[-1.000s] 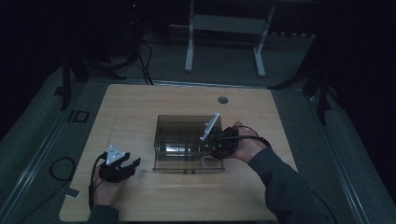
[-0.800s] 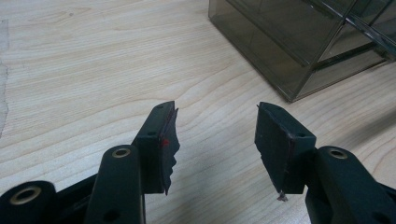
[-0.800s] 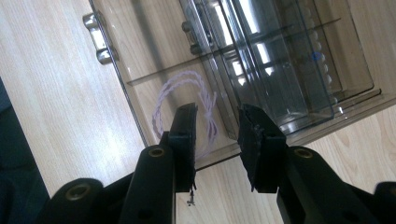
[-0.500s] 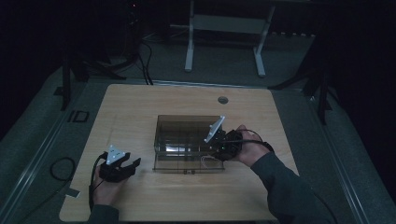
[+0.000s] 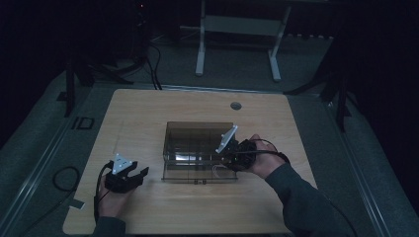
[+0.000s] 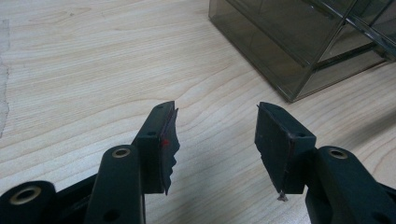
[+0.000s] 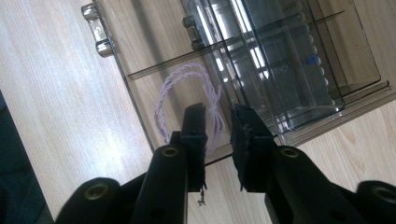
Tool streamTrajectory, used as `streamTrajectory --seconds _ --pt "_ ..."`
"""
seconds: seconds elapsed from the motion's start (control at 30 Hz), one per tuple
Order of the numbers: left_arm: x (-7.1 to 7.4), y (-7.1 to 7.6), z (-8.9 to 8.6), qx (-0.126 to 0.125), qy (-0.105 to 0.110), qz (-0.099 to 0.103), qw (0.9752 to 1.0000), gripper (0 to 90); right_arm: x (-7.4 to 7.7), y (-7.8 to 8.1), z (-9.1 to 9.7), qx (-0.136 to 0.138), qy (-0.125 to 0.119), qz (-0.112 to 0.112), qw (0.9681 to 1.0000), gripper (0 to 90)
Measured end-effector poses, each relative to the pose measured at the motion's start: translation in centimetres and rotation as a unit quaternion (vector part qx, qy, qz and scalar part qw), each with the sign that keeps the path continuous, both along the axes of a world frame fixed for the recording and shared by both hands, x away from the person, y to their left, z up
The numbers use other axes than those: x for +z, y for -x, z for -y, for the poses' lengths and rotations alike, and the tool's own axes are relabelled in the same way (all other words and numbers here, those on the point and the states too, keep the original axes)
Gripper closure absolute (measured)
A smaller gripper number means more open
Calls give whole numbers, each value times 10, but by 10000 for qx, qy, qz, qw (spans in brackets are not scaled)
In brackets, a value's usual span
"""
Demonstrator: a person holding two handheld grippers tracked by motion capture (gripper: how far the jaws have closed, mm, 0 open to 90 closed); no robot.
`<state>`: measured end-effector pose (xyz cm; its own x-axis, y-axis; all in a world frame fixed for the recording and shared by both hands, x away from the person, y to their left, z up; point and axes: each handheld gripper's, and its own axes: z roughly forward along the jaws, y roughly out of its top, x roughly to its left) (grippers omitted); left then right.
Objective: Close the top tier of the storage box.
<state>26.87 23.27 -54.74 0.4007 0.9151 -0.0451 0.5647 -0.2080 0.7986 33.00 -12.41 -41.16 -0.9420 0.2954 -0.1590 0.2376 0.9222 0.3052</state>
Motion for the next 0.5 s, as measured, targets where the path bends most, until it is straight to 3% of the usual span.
streamTrajectory --seconds 0.5 --pt "0 0 0 -13 -3 -6 10000 491 1 3 4 -44 -36 99 9999 795"
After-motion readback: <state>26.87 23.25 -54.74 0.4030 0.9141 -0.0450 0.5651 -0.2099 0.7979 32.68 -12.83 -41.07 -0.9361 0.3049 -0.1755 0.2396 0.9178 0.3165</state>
